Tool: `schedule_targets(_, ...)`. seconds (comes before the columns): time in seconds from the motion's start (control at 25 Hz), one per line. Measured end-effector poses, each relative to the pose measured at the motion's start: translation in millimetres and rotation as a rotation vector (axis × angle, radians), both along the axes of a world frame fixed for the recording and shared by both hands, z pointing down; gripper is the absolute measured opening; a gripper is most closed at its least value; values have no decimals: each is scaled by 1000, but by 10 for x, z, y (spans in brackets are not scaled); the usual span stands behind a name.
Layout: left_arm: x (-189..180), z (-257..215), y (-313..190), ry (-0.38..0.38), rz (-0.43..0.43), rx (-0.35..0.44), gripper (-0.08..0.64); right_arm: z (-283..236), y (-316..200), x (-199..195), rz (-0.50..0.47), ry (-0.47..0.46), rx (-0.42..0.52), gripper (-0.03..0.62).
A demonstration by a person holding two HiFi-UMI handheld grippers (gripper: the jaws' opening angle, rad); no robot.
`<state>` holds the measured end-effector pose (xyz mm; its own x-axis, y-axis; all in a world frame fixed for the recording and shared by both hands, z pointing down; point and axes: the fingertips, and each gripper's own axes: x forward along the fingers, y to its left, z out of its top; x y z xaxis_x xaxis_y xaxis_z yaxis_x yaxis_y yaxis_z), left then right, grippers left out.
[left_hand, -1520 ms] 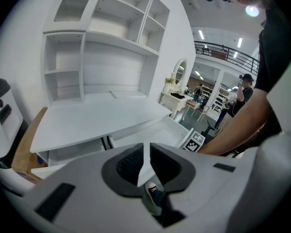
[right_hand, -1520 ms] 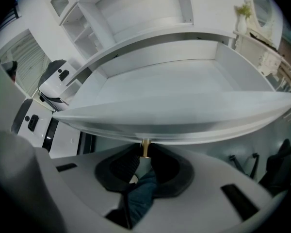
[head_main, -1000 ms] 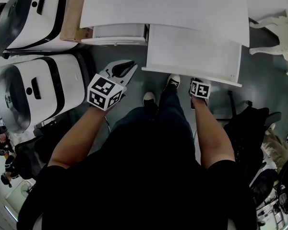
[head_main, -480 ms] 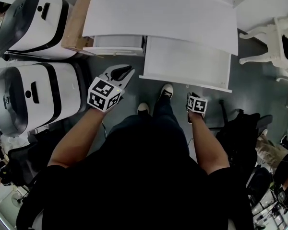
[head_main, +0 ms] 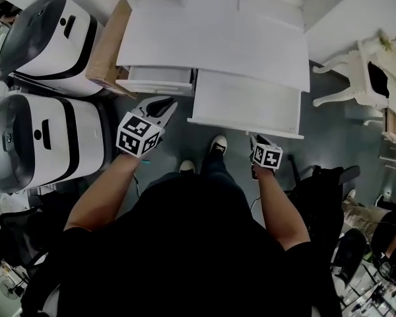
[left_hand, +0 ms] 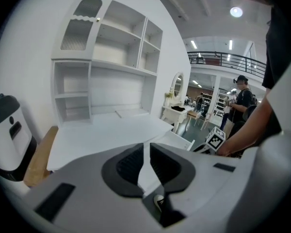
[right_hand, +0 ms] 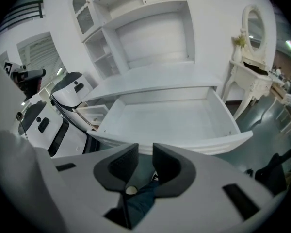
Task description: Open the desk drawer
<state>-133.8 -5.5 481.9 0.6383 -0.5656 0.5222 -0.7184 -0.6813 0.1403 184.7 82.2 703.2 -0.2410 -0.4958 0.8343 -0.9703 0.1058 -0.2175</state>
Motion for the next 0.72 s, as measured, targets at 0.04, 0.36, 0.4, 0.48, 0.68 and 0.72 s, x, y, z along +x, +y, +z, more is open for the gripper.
schedule_targets(0.04, -32, -37, 2, 5, -7, 6, 46, -105, -35, -35, 2, -7, 21, 95)
schedule_targets(0.36, -334, -202, 127, 18, -44, 40, 46, -857, -197, -425, 12, -85, 187, 84)
schedule_targets(0.4, -361, -228, 141, 19, -46, 44, 46, -968, -221, -479, 11, -96, 210, 83)
schedule_targets(0.48, -411, -277, 180, 22, -53, 51, 46, -1173, -251, -586, 7, -116, 249, 81)
schedule_targets(0.68, -511, -354, 308, 34, -60, 65, 46, -1609, -277, -791, 4, -149, 315, 74)
schedule_targets(0.72, -534, -362, 333, 35, -60, 67, 46, -1695, -287, -822, 3, -152, 331, 74)
